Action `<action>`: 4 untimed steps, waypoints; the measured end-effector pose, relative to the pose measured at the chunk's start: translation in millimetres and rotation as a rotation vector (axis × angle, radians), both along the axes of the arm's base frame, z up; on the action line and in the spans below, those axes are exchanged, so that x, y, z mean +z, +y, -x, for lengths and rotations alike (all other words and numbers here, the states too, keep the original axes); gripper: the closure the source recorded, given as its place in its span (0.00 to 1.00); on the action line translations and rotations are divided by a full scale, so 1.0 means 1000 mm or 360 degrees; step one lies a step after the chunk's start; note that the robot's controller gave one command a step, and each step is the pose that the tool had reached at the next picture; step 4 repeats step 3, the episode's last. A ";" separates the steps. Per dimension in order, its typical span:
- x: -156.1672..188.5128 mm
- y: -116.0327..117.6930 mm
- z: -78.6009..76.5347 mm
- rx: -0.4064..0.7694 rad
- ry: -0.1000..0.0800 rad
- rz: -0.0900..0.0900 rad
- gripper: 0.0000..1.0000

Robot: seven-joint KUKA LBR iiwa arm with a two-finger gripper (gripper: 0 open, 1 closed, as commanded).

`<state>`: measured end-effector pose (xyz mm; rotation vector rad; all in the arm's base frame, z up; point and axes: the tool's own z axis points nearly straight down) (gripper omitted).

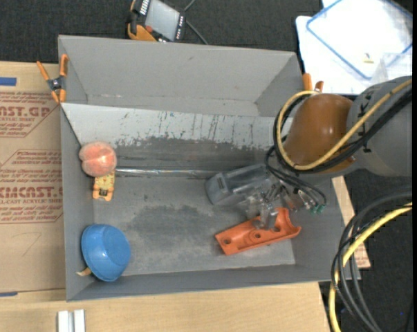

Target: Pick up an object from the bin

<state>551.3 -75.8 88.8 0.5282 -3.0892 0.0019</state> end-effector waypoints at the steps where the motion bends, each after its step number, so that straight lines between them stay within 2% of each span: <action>1: 0.081 -0.050 -0.033 0.0132 -0.0018 0.0004 1.00; 2: 0.162 -0.012 0.011 0.0104 0.0022 -0.0010 1.00; 3: 0.172 -0.019 -0.019 0.0115 -0.0002 -0.0004 1.00; 4: 0.172 -0.019 -0.019 0.0115 -0.0002 -0.0004 1.00</action>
Offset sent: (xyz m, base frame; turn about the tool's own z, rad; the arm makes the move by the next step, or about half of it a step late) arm -0.0143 -0.0088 0.1691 -0.0645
